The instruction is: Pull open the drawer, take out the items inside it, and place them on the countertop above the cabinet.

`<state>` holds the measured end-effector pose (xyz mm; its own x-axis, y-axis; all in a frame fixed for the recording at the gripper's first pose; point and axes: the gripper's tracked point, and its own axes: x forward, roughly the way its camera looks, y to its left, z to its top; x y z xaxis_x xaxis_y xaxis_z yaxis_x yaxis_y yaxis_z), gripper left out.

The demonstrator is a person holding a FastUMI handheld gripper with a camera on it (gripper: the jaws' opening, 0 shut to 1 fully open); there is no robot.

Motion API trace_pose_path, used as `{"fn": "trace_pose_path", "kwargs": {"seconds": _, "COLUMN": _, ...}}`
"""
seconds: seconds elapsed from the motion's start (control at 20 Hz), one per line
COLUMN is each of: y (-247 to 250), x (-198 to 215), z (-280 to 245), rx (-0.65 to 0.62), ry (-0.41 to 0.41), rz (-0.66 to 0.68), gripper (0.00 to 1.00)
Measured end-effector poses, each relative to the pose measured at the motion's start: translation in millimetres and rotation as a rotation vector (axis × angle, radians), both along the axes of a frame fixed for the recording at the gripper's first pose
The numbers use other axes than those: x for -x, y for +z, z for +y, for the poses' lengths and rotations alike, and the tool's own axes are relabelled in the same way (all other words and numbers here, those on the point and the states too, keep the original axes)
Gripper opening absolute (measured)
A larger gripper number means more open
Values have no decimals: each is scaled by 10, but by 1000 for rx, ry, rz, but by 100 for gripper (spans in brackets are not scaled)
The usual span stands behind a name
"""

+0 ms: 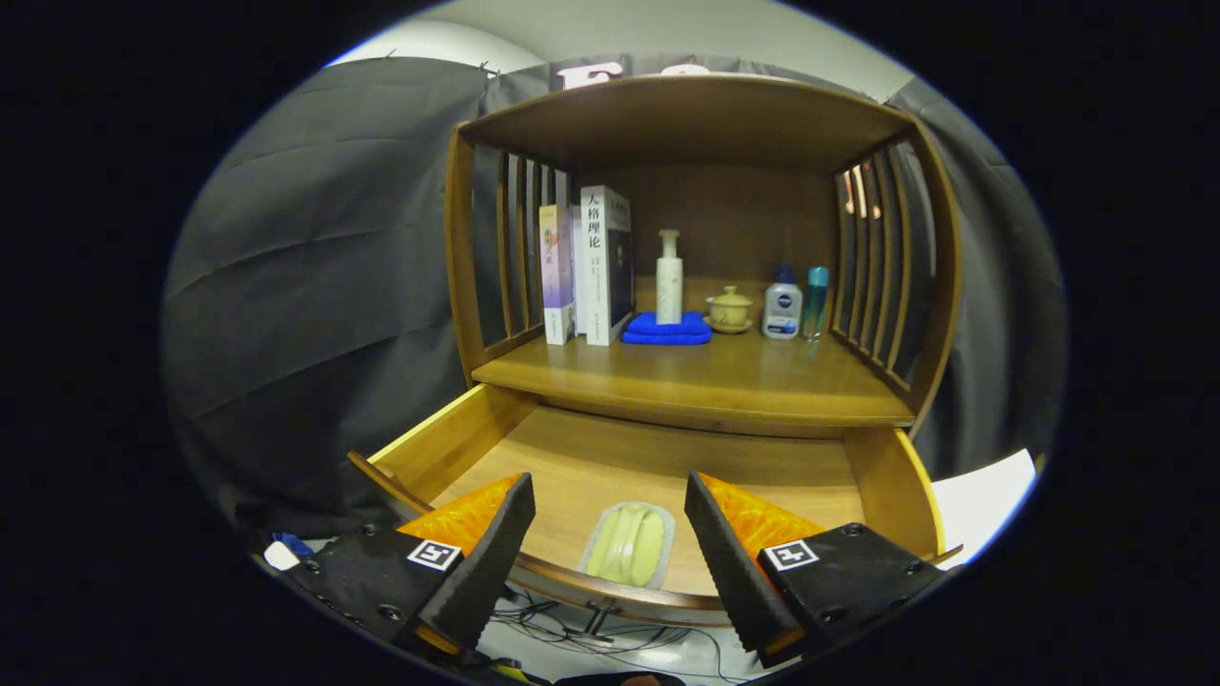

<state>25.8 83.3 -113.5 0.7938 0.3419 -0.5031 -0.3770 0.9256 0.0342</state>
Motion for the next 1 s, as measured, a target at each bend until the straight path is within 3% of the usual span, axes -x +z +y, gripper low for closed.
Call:
{"fn": "trace_pose_path", "kwargs": {"seconds": 0.2, "y": -251, "x": -191, "z": 6, "rx": 68, "ry": 27, "rz": 132, "gripper": 99}}
{"fn": "trace_pose_path", "kwargs": {"seconds": 0.55, "y": -628, "x": -296, "z": 24, "rx": 74, "ry": 21, "rz": 339, "gripper": 98}}
{"fn": "trace_pose_path", "kwargs": {"seconds": 0.9, "y": -960, "x": -321, "z": -39, "rx": 137, "ry": 26, "rz": 450, "gripper": 98}}
{"fn": "trace_pose_path", "kwargs": {"seconds": 1.0, "y": -1068, "x": -309, "z": -39, "rx": 129, "ry": 15, "rz": 492, "gripper": 83}}
